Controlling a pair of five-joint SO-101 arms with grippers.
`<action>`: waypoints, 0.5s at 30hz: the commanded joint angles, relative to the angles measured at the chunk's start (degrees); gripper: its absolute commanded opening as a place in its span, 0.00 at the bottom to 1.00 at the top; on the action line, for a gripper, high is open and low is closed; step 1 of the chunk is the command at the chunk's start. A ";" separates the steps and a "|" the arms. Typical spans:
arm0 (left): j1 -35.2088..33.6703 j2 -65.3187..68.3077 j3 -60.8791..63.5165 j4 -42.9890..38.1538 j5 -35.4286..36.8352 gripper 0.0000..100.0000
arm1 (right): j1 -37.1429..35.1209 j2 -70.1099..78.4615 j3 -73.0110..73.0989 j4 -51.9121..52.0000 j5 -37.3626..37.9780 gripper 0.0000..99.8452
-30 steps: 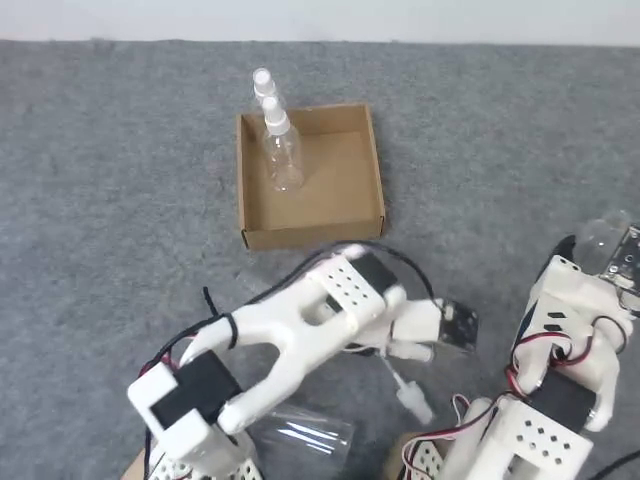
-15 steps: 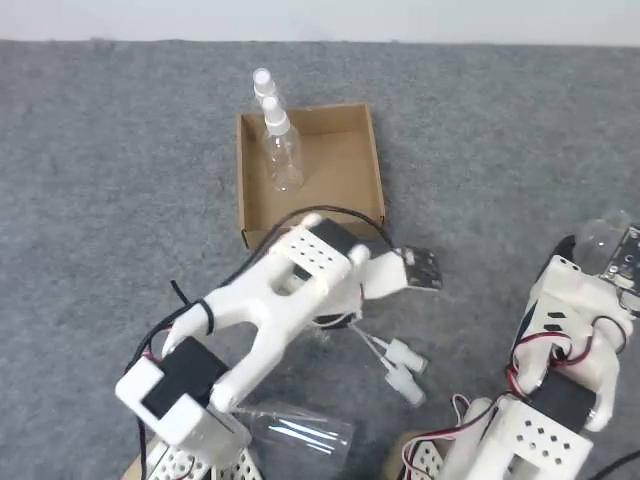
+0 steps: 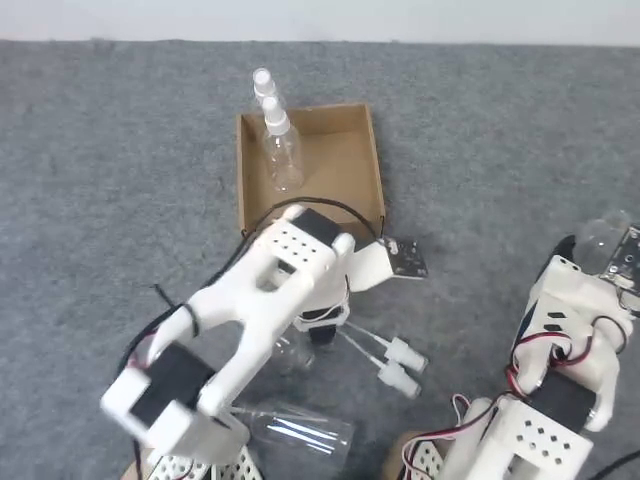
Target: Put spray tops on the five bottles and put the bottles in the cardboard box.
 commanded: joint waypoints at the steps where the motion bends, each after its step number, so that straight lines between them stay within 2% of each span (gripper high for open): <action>1: 0.53 -12.31 -2.68 2.20 3.25 0.24 | 0.75 -1.63 -2.99 -2.24 -0.09 0.06; 8: 8.53 -14.07 -2.33 0.79 8.70 0.26 | 2.07 -1.63 -2.99 -2.24 -0.09 0.06; 11: 12.22 -14.07 -0.40 -4.31 13.27 0.26 | 3.21 -1.63 -2.99 -2.24 -0.09 0.06; 15: 16.26 -14.07 4.88 -12.13 14.95 0.26 | 3.21 -1.63 -2.99 -2.24 -0.09 0.06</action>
